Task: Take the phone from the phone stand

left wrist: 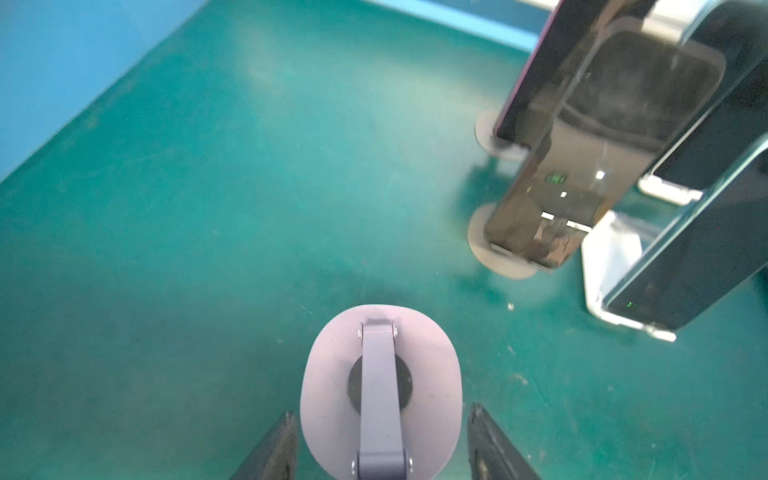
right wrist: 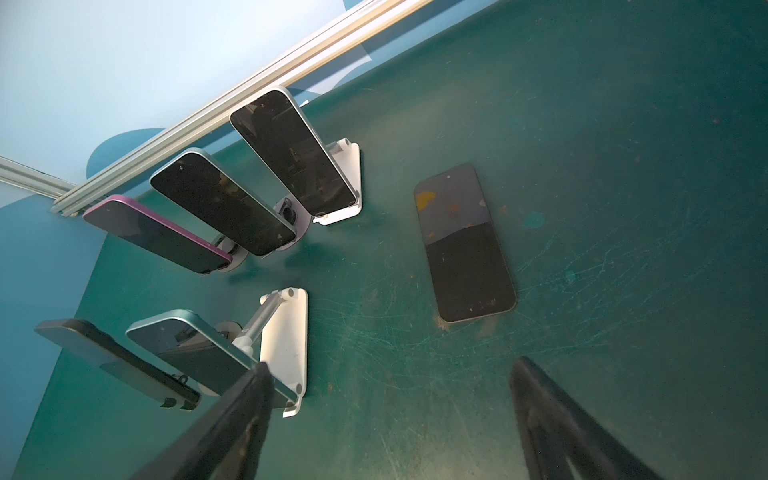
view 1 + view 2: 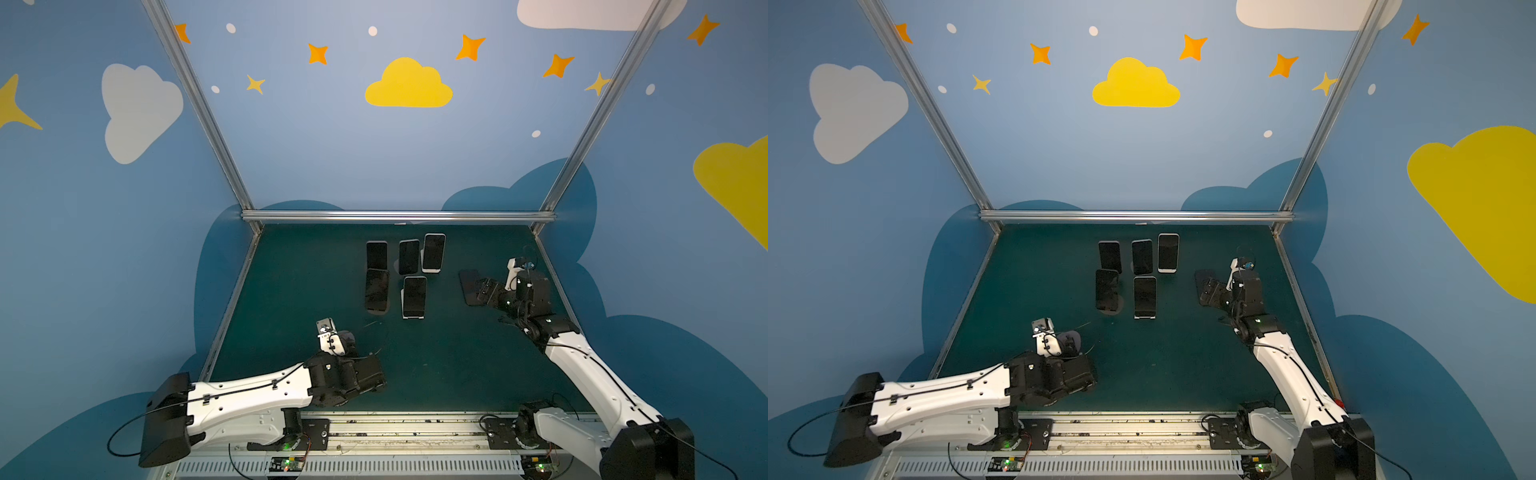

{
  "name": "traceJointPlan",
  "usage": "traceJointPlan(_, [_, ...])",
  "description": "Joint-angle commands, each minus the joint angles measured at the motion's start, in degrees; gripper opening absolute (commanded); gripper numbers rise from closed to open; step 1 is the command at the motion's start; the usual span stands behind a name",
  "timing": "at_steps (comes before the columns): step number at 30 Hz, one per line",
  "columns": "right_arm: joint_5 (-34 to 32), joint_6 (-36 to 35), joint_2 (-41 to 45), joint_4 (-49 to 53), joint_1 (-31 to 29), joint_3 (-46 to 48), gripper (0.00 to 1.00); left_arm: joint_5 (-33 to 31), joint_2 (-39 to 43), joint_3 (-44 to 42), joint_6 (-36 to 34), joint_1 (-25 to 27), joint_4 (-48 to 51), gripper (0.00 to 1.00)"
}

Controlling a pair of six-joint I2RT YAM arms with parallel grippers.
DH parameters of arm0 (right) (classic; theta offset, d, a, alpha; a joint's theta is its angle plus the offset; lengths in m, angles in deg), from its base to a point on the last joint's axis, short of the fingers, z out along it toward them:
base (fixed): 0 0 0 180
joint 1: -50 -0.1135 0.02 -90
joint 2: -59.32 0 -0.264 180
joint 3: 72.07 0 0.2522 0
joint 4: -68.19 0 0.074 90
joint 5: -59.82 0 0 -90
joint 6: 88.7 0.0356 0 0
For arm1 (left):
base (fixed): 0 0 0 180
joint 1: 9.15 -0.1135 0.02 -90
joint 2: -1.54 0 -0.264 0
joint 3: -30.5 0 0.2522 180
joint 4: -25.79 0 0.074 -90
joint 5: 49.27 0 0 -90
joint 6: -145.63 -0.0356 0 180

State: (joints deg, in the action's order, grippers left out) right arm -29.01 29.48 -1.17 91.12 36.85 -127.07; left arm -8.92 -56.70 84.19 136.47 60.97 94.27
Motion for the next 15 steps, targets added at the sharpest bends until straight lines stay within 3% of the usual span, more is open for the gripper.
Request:
traceJointPlan(1, [0.2,-0.6,0.8,-1.0,-0.4,-0.3,0.89,-4.5,4.8,-0.8,1.5,-0.7,5.5,0.6])
traceJointPlan(6, [0.7,-0.5,0.2,-1.6,-0.6,-0.1,0.89,-4.4,11.0,-1.0,-5.9,-6.7,3.8,0.6])
traceJointPlan(11, [1.3,0.1,-1.1,-2.9,-1.2,0.3,0.89,-0.4,14.2,-0.3,-23.3,-16.7,-8.2,0.6])
traceJointPlan(15, [2.4,0.4,-3.7,-3.7,-1.5,0.3,0.88,4.9,11.3,3.5,-36.5,-26.5,-17.4,0.6])
